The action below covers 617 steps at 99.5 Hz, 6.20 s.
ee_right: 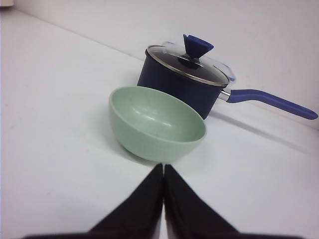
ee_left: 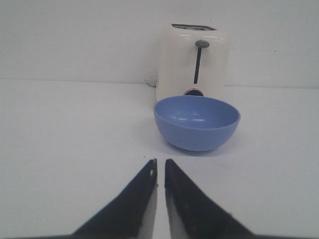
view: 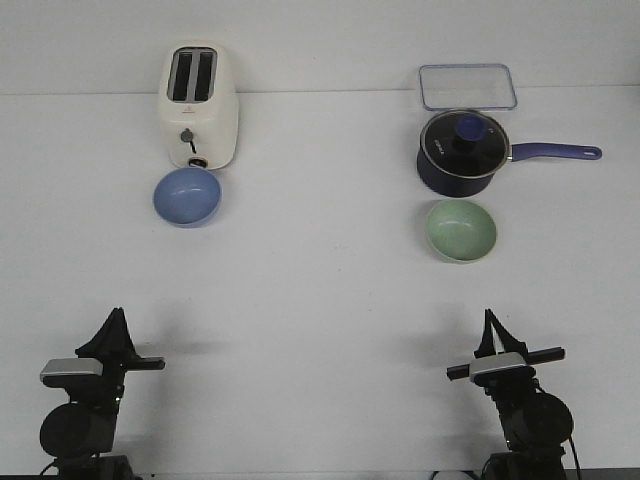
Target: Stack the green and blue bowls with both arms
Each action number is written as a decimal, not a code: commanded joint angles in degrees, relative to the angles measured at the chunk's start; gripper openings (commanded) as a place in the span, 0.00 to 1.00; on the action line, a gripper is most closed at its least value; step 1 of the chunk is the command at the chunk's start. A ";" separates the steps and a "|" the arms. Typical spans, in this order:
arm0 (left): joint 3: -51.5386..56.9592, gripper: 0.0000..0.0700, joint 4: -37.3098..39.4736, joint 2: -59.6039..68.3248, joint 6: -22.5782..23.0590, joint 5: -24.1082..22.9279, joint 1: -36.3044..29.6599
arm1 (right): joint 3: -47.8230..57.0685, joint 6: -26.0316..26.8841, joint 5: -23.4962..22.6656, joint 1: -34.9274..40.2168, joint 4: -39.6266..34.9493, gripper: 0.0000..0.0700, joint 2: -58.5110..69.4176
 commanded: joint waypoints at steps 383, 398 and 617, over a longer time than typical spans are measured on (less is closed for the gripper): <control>-1.05 0.02 0.66 -0.07 -16.39 0.04 0.07 | 41.44 40.09 -4.42 30.69 -17.09 0.10 69.70; -0.94 0.02 0.66 -0.07 -20.35 0.04 0.07 | 41.46 39.19 -4.48 30.64 -15.87 0.33 71.91; 70.18 0.02 -26.32 88.41 -9.86 17.84 -3.54 | 24.28 35.23 0.81 7.50 -11.56 0.48 41.92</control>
